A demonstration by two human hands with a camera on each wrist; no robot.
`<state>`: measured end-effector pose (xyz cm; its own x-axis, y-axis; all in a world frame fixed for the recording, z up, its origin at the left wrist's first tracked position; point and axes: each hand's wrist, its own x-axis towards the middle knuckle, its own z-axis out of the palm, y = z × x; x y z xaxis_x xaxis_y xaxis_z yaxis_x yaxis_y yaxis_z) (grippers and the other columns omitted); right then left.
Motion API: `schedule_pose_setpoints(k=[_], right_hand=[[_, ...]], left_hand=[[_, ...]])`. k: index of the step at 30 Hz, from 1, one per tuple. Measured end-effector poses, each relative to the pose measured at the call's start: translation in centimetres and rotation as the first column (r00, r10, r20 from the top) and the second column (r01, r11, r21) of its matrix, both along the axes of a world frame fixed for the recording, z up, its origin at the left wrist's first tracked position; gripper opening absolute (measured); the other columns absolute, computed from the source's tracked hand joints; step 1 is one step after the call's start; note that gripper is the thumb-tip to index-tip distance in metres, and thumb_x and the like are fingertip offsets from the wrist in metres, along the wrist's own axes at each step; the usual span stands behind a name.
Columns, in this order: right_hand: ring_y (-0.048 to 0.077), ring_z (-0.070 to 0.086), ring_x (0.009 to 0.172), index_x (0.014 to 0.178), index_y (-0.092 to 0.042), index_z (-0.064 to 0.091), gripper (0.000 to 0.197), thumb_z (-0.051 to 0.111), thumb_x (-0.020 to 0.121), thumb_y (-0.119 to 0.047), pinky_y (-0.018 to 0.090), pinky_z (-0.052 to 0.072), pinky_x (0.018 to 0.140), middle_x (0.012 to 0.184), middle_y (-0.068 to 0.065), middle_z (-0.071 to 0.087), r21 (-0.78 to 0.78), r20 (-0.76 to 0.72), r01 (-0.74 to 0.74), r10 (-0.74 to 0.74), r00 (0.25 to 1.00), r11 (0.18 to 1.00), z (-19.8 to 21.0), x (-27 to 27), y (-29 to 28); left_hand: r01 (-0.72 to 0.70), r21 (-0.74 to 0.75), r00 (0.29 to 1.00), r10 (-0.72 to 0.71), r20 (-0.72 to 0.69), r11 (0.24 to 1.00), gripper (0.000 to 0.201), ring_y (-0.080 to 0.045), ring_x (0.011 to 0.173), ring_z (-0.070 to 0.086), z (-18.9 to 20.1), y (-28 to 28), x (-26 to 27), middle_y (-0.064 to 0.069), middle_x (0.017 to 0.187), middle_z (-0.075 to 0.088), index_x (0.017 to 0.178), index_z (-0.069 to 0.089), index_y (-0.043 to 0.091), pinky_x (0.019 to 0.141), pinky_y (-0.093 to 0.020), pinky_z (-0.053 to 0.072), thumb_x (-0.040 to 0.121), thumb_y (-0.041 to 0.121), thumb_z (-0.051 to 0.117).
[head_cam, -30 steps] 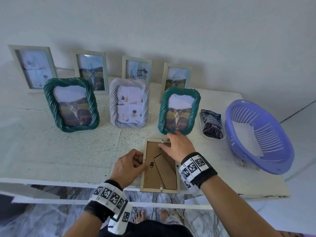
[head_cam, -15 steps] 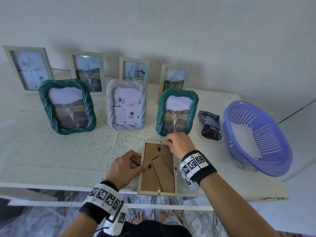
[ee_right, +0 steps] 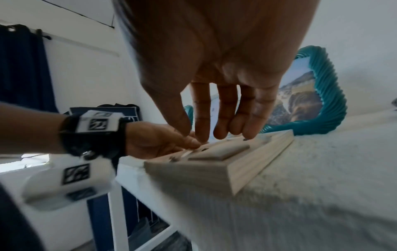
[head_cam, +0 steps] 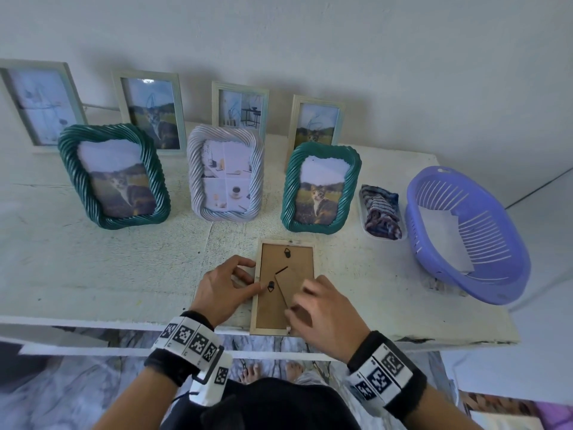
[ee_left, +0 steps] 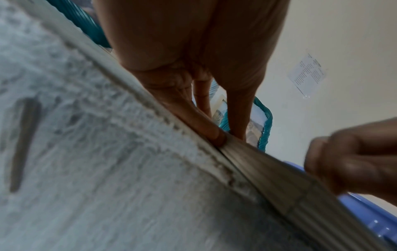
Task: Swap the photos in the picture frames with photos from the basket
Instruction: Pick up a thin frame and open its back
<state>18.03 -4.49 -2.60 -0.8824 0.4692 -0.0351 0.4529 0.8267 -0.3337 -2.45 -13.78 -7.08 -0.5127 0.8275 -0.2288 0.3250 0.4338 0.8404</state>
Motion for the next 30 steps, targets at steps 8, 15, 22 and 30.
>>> schedule_pose_setpoints(k=[8,15,22,30], right_hand=[[0.015,0.047,0.078,0.075,-0.020,0.066,0.031,0.057,0.079,-0.049,0.027,0.047,0.059,0.077,-0.007,0.051,0.133,-0.001,-0.040,0.041,0.999,0.990,-1.7,1.5,-2.0],[0.015,0.045,0.083,0.086,-0.028,0.060,0.010,0.055,0.088,-0.036,0.028,0.043,0.068,0.087,-0.007,0.048,0.041,-0.063,-0.098,0.100,0.993,0.994,-2.1,1.4,-1.7],[0.015,0.044,0.087,0.092,-0.027,0.058,0.011,0.053,0.089,-0.037,0.028,0.043,0.071,0.094,-0.005,0.048,0.013,0.015,-0.156,0.156,0.988,0.988,-1.4,1.4,-1.3],[0.023,0.049,0.090,0.116,-0.025,0.055,0.038,0.053,0.087,-0.049,0.035,0.048,0.072,0.105,0.004,0.052,0.153,0.135,0.167,-0.188,0.973,0.974,-0.8,-1.9,-0.5]], left_hand=[[-0.010,-0.017,1.000,0.011,0.003,1.000,0.035,-0.008,0.069,0.066,0.0,0.1,0.0,0.016,0.076,0.068,0.096,0.063,0.040,0.074,-0.039,0.058,0.068,0.047,0.084],[-0.001,-0.020,1.000,0.001,-0.018,1.000,0.034,-0.006,0.069,0.065,0.4,0.2,0.1,0.015,0.077,0.069,0.097,0.063,0.040,0.075,-0.037,0.056,0.070,0.046,0.083],[0.003,-0.017,1.000,-0.003,-0.029,1.000,0.034,-0.002,0.064,0.063,0.6,0.0,0.2,0.013,0.078,0.069,0.099,0.063,0.037,0.072,-0.031,0.055,0.071,0.045,0.082],[0.017,0.035,1.000,-0.017,0.008,0.999,0.026,-0.008,0.067,0.069,0.1,-0.3,0.1,0.011,0.081,0.070,0.102,0.062,0.038,0.074,-0.042,0.059,0.080,0.041,0.076]])
